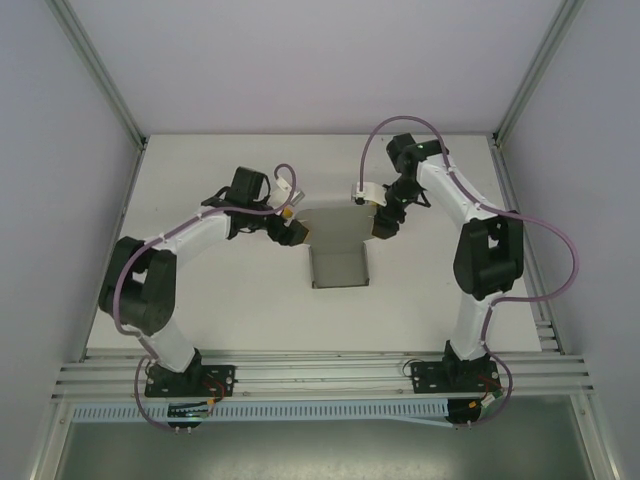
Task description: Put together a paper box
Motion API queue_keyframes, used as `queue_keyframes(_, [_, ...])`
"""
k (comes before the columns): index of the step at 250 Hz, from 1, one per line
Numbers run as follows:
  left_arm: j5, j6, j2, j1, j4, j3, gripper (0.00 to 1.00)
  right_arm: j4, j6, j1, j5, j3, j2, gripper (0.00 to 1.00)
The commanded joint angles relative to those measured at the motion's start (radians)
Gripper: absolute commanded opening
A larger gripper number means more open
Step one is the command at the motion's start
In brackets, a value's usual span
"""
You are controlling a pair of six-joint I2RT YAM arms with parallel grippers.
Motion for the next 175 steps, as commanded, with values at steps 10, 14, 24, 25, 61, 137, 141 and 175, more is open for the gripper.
queue_keyframes(10, [0.069, 0.06, 0.019, 0.006, -0.067, 0.033, 0.69, 0.043, 0.06, 0.007, -0.004, -0.015, -0.006, 0.49])
queue_keyframes(14, [0.067, 0.059, 0.015, 0.006, -0.063, 0.03, 0.66, 0.045, 0.065, 0.006, -0.008, -0.016, -0.004, 0.46])
queue_keyframes(24, [0.051, 0.053, 0.006, 0.006, -0.053, 0.023, 0.63, 0.044, 0.067, 0.006, -0.014, -0.018, -0.001, 0.42])
queue_keyframes(25, [0.049, 0.052, 0.005, 0.006, -0.053, 0.023, 0.63, 0.045, 0.067, 0.006, -0.014, -0.018, -0.001, 0.42])
queue_keyframes(61, [0.027, 0.043, -0.037, 0.006, -0.028, 0.006, 0.56, 0.071, 0.082, 0.007, -0.025, -0.037, -0.001, 0.37])
queue_keyframes(137, [0.019, 0.08, 0.02, -0.031, -0.087, 0.074, 0.21, 0.066, 0.103, 0.013, -0.035, -0.033, 0.01, 0.05])
queue_keyframes(141, [0.014, 0.08, 0.02, -0.035, -0.084, 0.074, 0.16, 0.069, 0.108, 0.013, -0.033, -0.034, 0.009, 0.03])
queue_keyframes(175, [-0.1, 0.037, 0.004, -0.074, -0.05, 0.071, 0.0, 0.144, 0.196, 0.02, 0.017, -0.063, -0.015, 0.0])
